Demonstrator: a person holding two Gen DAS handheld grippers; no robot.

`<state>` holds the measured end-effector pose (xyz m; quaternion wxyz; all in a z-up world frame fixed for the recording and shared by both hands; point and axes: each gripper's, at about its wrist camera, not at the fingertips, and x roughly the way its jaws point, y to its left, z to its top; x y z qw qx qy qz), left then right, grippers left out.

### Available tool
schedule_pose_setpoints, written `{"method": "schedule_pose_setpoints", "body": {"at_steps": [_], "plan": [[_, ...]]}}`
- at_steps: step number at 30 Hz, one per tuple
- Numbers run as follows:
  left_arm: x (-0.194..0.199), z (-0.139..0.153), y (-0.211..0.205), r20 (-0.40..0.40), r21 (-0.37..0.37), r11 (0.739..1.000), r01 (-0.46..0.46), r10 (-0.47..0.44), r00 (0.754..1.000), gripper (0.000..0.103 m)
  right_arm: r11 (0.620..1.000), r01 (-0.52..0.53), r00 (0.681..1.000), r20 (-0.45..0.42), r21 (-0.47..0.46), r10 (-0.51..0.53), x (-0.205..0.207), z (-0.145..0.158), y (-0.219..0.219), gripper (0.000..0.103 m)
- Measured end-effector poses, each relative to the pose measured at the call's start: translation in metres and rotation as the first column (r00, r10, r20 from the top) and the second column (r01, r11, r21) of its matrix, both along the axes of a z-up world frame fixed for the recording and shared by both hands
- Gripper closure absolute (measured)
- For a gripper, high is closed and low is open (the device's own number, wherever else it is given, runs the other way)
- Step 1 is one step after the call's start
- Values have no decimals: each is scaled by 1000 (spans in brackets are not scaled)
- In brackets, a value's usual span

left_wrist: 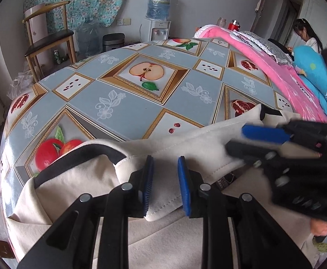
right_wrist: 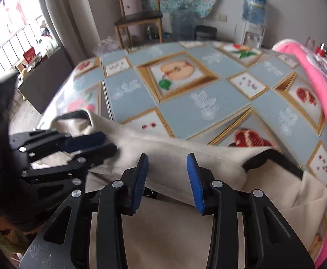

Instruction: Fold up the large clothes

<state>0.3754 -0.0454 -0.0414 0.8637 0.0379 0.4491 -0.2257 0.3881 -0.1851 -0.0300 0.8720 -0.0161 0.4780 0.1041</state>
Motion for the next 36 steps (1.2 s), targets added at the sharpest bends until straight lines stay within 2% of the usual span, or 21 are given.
{"method": "schedule_pose_setpoints", "body": {"at_steps": [2,5,6,7,8,11,15,19,21,24,28,30,31,32,34,36], "plan": [[1,1,1,-12,-5,1000,-9,9,1000,81,999,14,999,-29,42,-13,4,-8,-6,66],[-2,10,2,-30,5,1000,-29,29,999,81,993,67,996,-59,99,-62,-3,10,-19,65],[-6,16,3,-28,6,999,-36,36,999,80,991,67,997,-45,112,-62,-9,20,-22,63],[-12,24,5,-20,5,999,-38,38,999,78,990,67,997,-33,120,-64,-17,30,-25,56],[-19,32,9,-9,1,999,-37,37,999,72,989,66,998,-20,130,-64,-27,42,-28,46],[-49,61,24,29,-10,999,-34,35,999,59,985,48,998,29,163,-53,-63,76,-40,27],[-111,96,60,81,39,997,-74,71,994,42,982,46,996,71,180,-60,-122,105,-56,20],[-177,111,111,116,21,990,-142,139,983,31,971,28,994,94,239,-52,-180,111,-67,17],[-207,106,135,114,4,982,-188,186,976,29,965,25,996,71,260,-45,-198,103,-64,17],[-247,83,161,77,6,965,-264,262,962,29,957,12,1000,11,288,-16,-221,82,-48,17],[-283,40,177,-11,-11,950,-312,312,950,29,956,-20,998,-47,292,36,-239,53,-18,17],[-288,26,179,-69,-42,944,-327,324,944,30,951,-47,995,-72,305,73,-243,39,-2,17],[-289,21,181,-94,-98,939,-330,321,942,30,951,-63,993,-79,302,90,-242,34,6,17],[-289,18,182,-104,-137,932,-337,325,940,30,950,-83,991,-77,302,111,-241,30,13,17],[-284,14,185,-101,-151,919,-363,351,931,30,941,-130,984,-77,312,161,-236,23,27,23],[-276,12,187,-84,-146,914,-379,370,925,43,933,-168,973,-96,319,208,-227,17,42,30]]}}
